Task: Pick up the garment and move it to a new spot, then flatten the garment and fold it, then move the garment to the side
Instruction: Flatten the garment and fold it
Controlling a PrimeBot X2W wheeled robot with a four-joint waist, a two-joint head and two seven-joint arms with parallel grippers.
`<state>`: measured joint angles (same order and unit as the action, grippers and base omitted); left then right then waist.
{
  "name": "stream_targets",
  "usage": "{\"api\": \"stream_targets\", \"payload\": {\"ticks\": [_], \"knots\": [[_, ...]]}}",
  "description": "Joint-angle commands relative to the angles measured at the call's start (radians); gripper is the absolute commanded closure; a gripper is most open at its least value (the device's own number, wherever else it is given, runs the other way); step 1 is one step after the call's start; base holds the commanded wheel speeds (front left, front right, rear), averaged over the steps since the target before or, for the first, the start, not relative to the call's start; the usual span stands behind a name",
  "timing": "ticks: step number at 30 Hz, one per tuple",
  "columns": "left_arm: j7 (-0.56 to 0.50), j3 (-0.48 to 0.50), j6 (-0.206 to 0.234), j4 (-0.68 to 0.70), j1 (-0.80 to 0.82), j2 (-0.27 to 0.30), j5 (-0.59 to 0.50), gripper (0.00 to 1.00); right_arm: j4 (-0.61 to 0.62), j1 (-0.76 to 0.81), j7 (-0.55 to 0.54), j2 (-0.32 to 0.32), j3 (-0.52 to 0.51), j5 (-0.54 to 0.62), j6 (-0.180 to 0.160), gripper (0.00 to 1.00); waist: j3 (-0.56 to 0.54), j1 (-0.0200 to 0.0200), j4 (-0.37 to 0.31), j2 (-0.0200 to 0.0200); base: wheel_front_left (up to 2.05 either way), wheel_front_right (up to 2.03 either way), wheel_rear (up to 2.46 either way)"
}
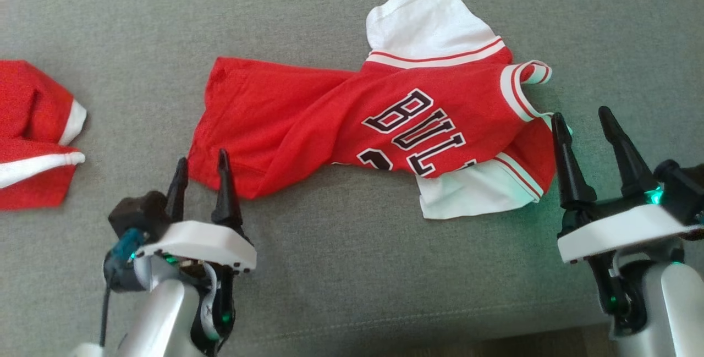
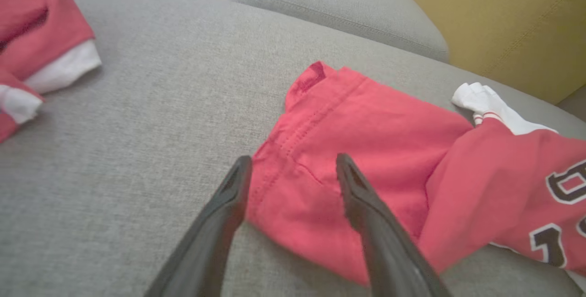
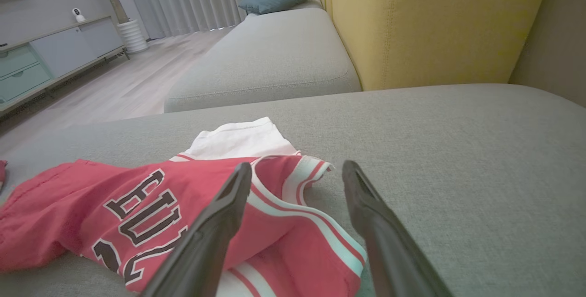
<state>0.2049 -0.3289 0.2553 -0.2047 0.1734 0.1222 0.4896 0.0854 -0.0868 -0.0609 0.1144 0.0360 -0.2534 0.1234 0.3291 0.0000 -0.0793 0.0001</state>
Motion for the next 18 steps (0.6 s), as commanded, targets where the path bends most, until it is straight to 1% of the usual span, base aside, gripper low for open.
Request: {"api": "stream_targets", "payload": {"ticks": [1,7,8,13,18], "knots": [[0.02,0.025,0.017,0.057,0.015,0.022,-0.034,0.0,0.044,-0.004,-0.003,0.022,0.018,0.013,0.007,0.0,-0.004,0.0,0.005,-0.0001,0.0,0.0,0.0],[0.052,0.029,0.064,0.14,0.026,0.082,-0.175,0.0,0.068,-0.001,-0.01,0.024,0.015,0.028,0.007,0.0,-0.023,0.0,0.014,-0.0001,0.0,0.0,0.0],[0.052,0.029,0.064,0.14,0.026,0.082,-0.175,0.0,0.068,-0.001,-0.01,0.024,0.015,0.028,0.007,0.0,-0.023,0.0,0.014,-0.0001,0.0,0.0,0.0],[0.056,0.03,0.07,0.19,0.025,0.126,-0.259,0.0,0.076,0.006,-0.018,0.025,0.014,0.037,0.007,0.0,-0.049,0.0,0.019,-0.0001,0.0,0.0,0.0],[0.057,0.027,0.071,0.22,-0.015,0.149,-0.29,0.0,0.08,0.031,-0.028,0.022,0.019,0.042,0.007,0.0,-0.08,0.0,0.021,-0.0001,0.0,0.0,0.0]]}}
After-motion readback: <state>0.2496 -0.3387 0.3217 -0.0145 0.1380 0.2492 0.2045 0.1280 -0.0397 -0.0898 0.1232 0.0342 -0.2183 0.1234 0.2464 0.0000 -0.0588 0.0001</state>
